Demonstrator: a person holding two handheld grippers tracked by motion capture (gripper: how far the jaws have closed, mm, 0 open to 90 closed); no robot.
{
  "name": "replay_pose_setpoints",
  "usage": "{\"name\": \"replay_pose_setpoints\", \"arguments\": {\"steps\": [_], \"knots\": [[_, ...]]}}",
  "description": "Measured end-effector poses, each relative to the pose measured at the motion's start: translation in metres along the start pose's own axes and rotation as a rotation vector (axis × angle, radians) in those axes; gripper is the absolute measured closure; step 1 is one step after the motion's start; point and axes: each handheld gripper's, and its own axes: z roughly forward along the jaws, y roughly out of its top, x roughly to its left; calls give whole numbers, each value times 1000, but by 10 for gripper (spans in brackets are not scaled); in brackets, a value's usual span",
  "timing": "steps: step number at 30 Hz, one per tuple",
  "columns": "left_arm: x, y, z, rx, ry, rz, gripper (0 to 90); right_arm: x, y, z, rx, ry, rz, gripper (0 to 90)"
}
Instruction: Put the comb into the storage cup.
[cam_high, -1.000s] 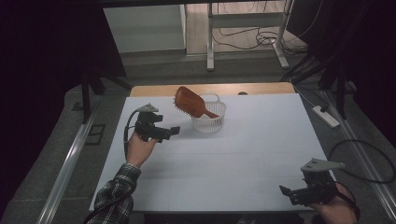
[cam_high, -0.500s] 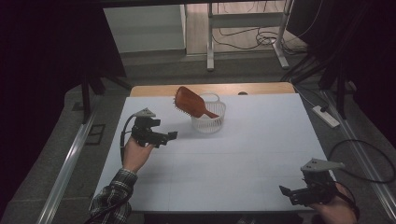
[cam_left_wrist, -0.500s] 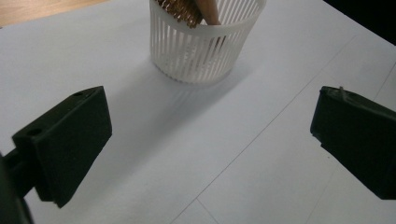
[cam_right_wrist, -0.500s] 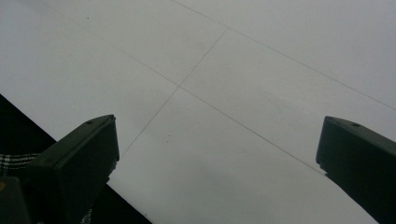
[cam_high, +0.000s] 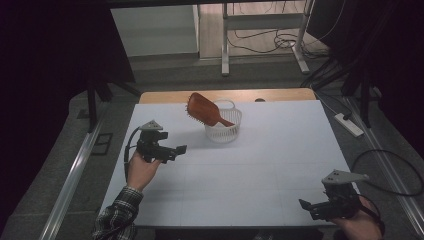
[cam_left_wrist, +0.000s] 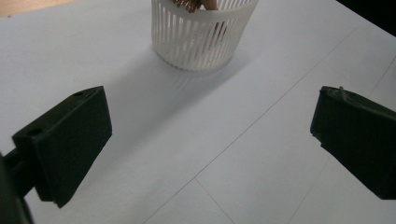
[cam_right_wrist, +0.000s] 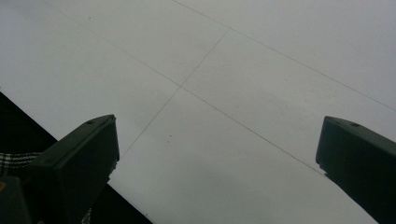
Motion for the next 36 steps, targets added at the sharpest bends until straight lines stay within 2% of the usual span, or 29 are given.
{"name": "replay_pose_setpoints", "arguments": {"steps": [5,11,36], "knots": [[-2,-3,-4,4,12,6,0,0,0,0,0,0,-2,0],[-5,-8,-10,-8,11,-4,0,0,0,0,3,0,-2,0],[-18,-29,-29,5,13,-4,0,1,1,0,-2,4,-7,0]]}}
